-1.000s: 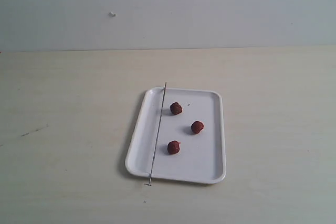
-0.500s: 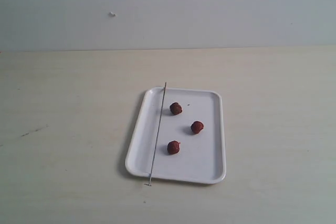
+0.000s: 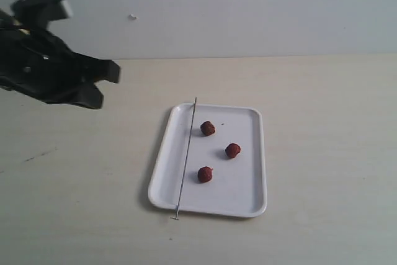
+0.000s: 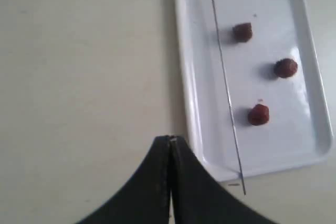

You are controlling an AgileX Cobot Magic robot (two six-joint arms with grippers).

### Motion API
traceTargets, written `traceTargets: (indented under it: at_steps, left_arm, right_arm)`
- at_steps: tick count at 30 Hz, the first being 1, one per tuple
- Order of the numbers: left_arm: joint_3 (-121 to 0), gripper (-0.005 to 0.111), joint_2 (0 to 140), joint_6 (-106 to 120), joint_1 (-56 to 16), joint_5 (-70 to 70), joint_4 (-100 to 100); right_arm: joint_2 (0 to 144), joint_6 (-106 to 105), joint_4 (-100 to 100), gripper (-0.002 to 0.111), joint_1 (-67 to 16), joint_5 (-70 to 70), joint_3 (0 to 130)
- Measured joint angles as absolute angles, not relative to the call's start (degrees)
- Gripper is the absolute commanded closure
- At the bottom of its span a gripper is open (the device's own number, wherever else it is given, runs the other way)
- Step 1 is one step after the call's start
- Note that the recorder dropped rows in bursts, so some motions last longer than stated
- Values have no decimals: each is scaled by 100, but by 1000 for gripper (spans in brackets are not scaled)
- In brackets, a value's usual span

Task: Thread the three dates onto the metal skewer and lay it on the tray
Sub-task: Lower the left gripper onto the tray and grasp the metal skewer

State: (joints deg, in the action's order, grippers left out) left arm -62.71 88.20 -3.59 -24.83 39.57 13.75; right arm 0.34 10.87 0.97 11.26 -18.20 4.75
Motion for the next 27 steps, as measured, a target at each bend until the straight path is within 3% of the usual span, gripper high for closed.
traceTargets:
  at_steps: [12,20,27]
  left_arm:
    - [-8572,105,11301,-378,-3408,5152,1375]
    - [-9328,70,12210,-402,-3604,5360,1375]
    - [-9414,68,12514,-448,-3604,5287,1283]
  right_arm:
    - [34,1087,97,108,1126,-1820,475]
    - [34,1087,97,108,1126,-1820,475]
    - [34,1087,97,108,1126,-1820,475]
